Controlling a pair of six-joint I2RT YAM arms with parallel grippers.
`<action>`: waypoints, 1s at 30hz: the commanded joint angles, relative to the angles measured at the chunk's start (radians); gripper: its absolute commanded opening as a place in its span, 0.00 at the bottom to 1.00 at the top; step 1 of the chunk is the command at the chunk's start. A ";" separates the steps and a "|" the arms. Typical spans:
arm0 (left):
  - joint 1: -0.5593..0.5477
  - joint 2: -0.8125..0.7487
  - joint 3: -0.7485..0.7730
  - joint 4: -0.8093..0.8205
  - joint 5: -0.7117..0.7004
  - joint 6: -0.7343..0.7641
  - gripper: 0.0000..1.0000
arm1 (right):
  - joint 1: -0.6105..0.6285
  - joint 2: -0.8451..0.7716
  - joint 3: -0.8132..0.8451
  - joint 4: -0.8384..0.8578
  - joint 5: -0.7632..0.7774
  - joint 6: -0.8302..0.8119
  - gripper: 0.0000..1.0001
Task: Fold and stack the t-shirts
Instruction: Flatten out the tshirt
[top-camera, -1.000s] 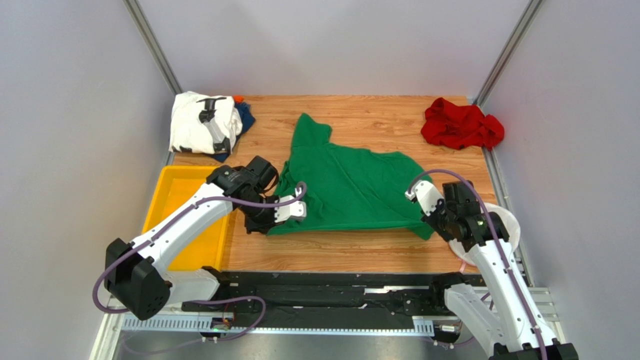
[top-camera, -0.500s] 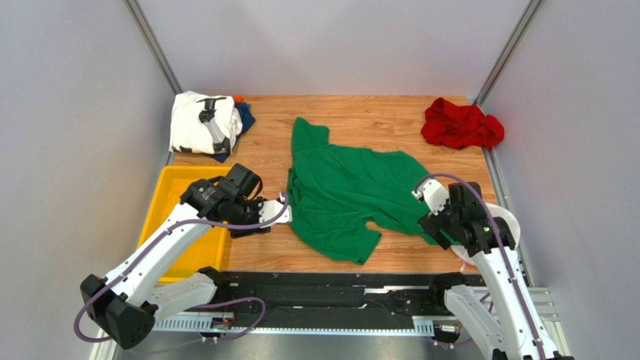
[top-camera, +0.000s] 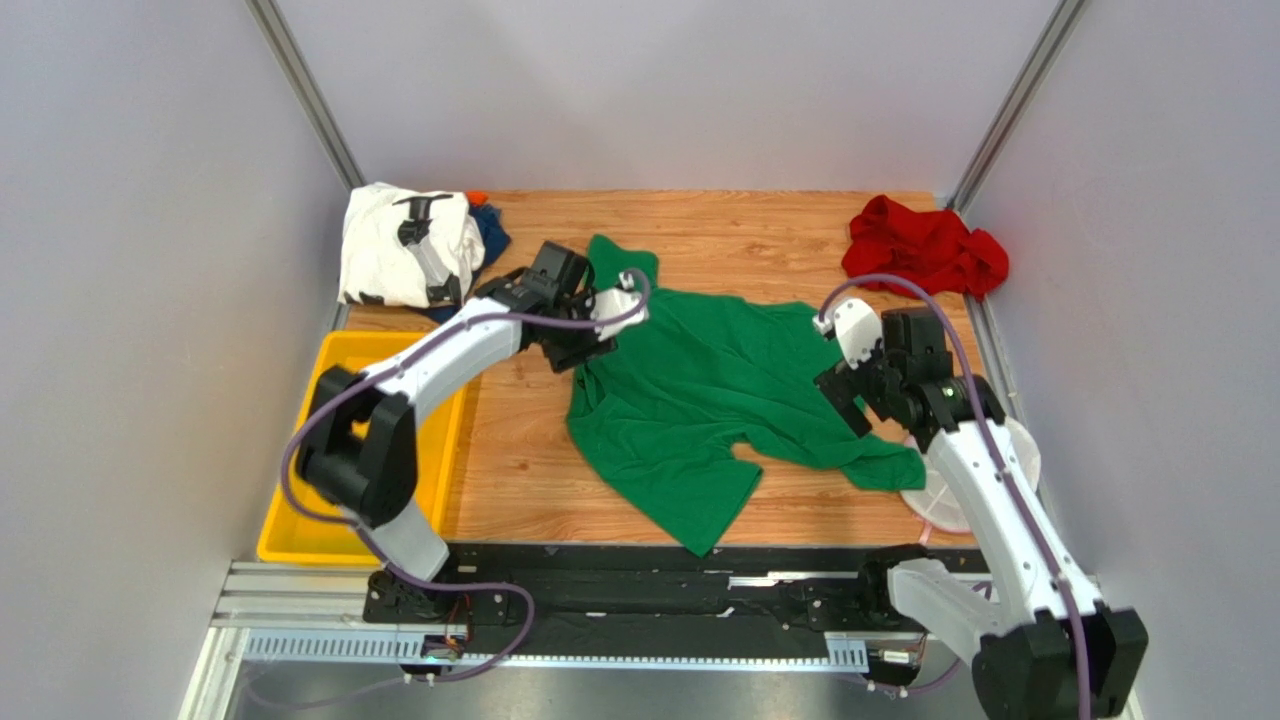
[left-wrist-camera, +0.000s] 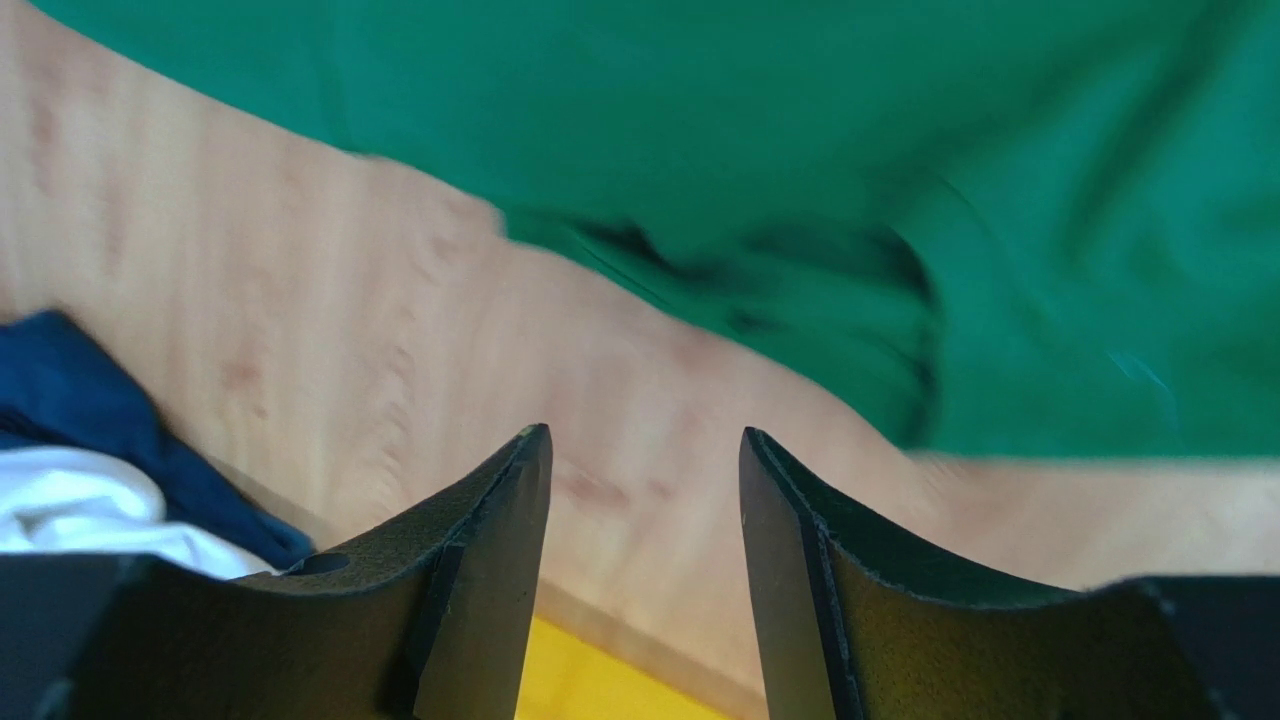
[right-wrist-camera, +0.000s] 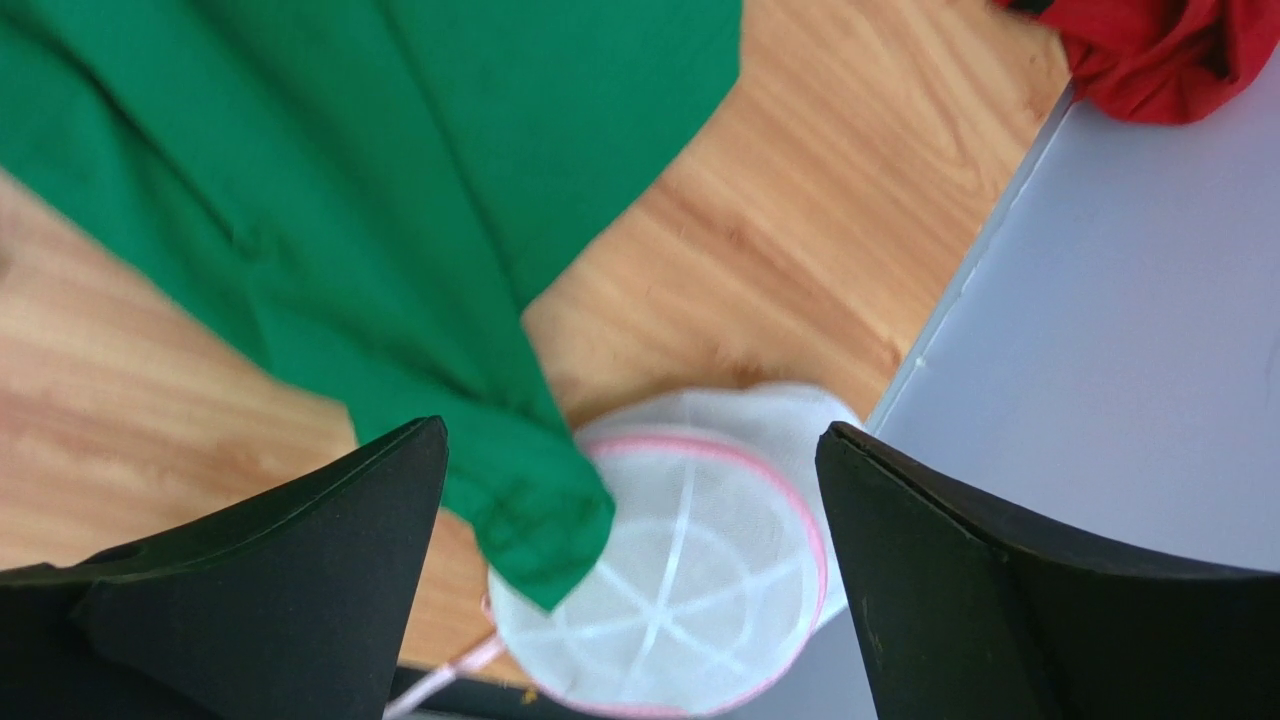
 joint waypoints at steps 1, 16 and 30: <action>0.043 0.167 0.170 0.124 0.002 -0.047 0.58 | 0.000 0.135 0.089 0.237 0.010 0.076 1.00; 0.060 0.369 0.276 0.151 -0.030 -0.011 0.57 | 0.004 0.386 0.186 0.353 0.003 0.059 0.99; 0.060 0.440 0.273 0.144 -0.048 0.002 0.56 | 0.004 0.422 0.221 0.380 -0.003 0.055 0.99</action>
